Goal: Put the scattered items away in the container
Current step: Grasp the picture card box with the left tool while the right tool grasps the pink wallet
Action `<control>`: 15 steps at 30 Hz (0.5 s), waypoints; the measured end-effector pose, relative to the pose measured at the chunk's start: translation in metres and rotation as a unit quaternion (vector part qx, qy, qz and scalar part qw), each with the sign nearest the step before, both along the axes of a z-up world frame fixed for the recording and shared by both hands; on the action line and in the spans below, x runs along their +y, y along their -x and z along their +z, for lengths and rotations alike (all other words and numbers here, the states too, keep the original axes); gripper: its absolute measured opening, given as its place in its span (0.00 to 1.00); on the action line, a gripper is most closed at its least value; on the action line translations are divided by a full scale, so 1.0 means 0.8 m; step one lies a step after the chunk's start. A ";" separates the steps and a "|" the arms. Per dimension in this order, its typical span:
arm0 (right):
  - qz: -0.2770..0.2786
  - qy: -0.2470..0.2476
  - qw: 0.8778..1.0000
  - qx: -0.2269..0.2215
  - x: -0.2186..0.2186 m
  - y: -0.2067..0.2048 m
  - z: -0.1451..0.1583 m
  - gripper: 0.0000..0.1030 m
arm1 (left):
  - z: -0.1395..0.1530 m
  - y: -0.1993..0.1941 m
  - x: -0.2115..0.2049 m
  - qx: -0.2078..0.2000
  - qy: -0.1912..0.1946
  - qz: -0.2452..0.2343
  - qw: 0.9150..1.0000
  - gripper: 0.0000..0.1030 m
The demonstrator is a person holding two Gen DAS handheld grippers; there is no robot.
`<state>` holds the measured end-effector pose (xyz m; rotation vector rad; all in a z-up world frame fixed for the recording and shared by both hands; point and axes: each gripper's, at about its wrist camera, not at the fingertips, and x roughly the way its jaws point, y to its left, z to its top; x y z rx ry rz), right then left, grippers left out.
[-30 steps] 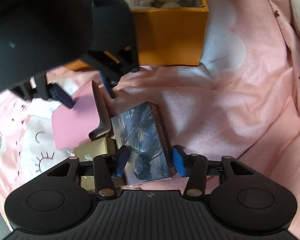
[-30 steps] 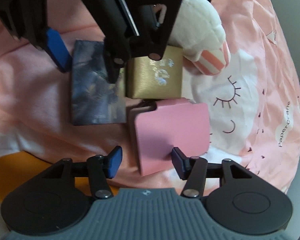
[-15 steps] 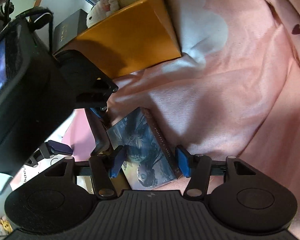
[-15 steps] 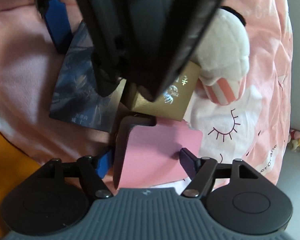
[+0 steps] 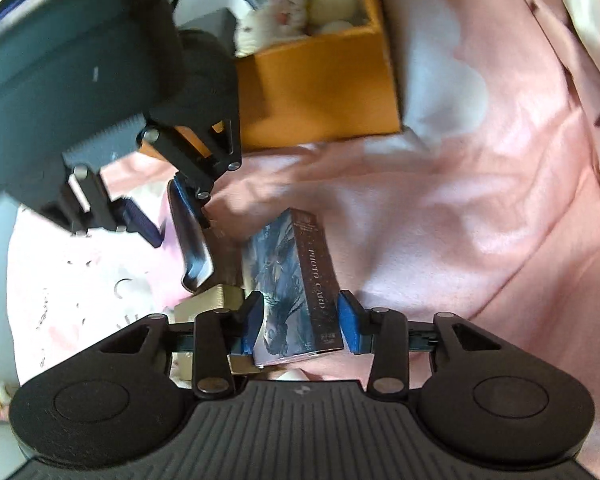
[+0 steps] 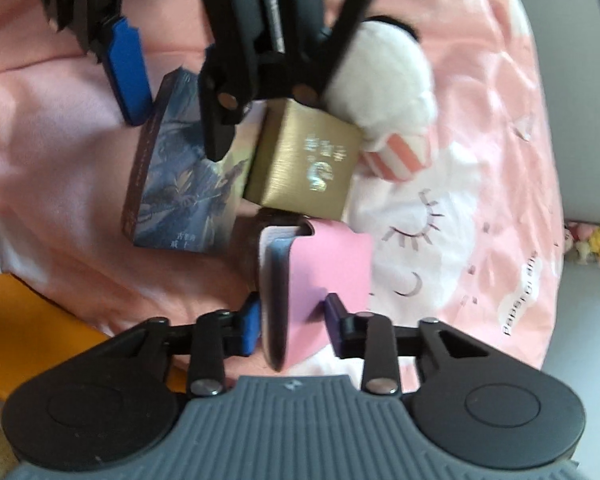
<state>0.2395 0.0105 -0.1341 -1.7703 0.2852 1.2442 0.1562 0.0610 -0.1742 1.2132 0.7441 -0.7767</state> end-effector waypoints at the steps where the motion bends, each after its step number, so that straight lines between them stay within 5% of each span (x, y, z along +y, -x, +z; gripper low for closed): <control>1: -0.005 -0.008 1.000 -0.001 -0.001 -0.002 0.005 0.28 | 0.001 0.001 0.002 -0.010 0.005 0.002 1.000 0.47; 6: -0.027 -0.039 0.999 0.001 0.002 -0.009 0.022 0.24 | -0.007 0.009 -0.018 -0.044 0.008 0.007 0.999 0.47; 15: -0.051 -0.067 0.996 -0.009 0.019 -0.024 0.014 0.23 | -0.026 -0.040 -0.063 -0.044 0.009 0.038 0.998 0.47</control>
